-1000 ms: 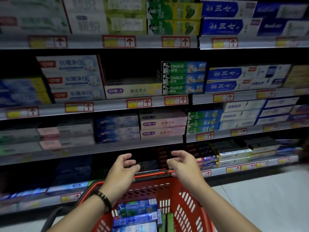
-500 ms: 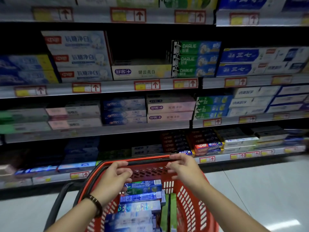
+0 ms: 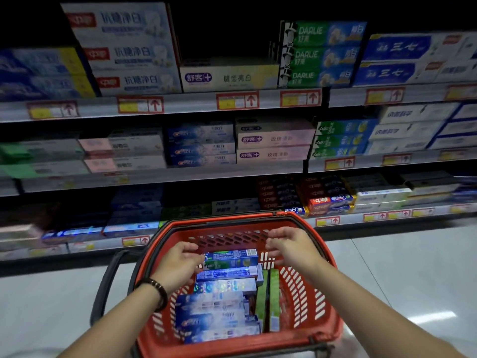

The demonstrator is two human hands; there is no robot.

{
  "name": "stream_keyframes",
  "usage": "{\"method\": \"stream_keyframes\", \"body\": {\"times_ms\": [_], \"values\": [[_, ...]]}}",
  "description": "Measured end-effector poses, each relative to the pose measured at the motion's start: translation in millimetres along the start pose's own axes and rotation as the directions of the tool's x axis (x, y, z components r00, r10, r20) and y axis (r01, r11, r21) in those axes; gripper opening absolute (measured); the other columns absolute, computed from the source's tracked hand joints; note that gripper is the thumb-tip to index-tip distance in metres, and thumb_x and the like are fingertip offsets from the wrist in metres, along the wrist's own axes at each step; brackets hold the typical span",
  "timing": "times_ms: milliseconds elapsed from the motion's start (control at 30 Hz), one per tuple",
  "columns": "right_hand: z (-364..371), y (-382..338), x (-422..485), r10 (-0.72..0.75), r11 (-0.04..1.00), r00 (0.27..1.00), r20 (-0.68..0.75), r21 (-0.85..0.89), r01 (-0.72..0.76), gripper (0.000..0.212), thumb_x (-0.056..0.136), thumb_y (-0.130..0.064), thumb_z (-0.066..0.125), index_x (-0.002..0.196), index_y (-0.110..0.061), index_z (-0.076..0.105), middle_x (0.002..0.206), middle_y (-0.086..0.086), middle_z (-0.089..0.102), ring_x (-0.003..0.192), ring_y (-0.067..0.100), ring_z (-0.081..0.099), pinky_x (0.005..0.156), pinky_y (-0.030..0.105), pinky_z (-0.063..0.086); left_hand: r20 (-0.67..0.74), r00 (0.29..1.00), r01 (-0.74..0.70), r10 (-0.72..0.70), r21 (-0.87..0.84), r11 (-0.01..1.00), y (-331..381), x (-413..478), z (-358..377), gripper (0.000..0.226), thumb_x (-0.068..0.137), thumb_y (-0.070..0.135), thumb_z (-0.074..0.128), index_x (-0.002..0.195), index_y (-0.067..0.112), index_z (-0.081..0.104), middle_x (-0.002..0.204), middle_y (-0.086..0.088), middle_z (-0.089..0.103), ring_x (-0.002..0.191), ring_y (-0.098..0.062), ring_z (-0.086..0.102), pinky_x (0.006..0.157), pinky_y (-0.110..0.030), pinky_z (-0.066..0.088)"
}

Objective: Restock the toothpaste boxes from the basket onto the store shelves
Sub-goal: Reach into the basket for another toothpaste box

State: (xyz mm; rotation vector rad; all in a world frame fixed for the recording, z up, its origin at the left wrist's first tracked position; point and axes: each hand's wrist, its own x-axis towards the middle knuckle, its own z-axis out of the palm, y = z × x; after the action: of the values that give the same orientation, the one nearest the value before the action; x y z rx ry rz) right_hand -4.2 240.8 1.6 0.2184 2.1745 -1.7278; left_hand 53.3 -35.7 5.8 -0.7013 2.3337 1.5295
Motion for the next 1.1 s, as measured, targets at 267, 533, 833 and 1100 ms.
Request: {"method": "stream_keyframes", "body": {"times_ms": [267,533,833,1100], "values": [[10,9,10,0.077,0.996,0.996,0.04,-0.055,-0.074,0.017,0.099,-0.018,0.07,0.115,-0.014,0.069,0.109,0.01,0.077,0.091,0.024,0.077,0.07,0.036,0.06,-0.007,1.0,0.01,-0.009,0.15,0.989,-26,16,2,0.025,0.094,0.022,0.074,0.114,0.023,0.059,0.106,-0.001,0.07,0.093,-0.022,0.072,0.081,-0.041,0.062],[24,12,12,0.14,0.987,0.987,0.084,-0.086,-0.133,0.012,0.098,-0.018,0.069,0.109,-0.013,0.069,0.101,0.013,0.076,0.078,0.023,0.07,0.066,0.036,0.054,0.068,0.998,-0.019,-0.006,0.365,0.931,-55,43,7,0.025,0.085,0.022,0.082,0.104,0.025,0.066,0.094,0.001,0.075,0.083,-0.016,0.073,0.078,-0.034,0.06],[23,2,7,0.134,0.99,0.984,0.12,-0.07,-0.126,0.011,0.103,-0.016,0.065,0.112,-0.012,0.07,0.106,0.014,0.077,0.086,0.025,0.074,0.074,0.04,0.06,0.209,0.977,-0.127,-0.03,0.694,0.708,-91,72,31,0.024,0.086,0.024,0.08,0.102,0.03,0.063,0.105,0.002,0.062,0.09,-0.017,0.06,0.076,-0.021,0.042],[18,-1,6,0.145,0.988,0.982,0.117,-0.077,-0.137,0.012,0.104,-0.019,0.065,0.112,-0.015,0.071,0.107,0.009,0.078,0.099,0.03,0.077,0.072,0.034,0.06,0.248,0.965,-0.16,-0.085,0.815,0.557,-110,90,42,0.041,0.086,0.016,0.073,0.124,0.027,0.06,0.129,-0.005,0.06,0.116,-0.023,0.06,0.093,-0.027,0.05]]}}
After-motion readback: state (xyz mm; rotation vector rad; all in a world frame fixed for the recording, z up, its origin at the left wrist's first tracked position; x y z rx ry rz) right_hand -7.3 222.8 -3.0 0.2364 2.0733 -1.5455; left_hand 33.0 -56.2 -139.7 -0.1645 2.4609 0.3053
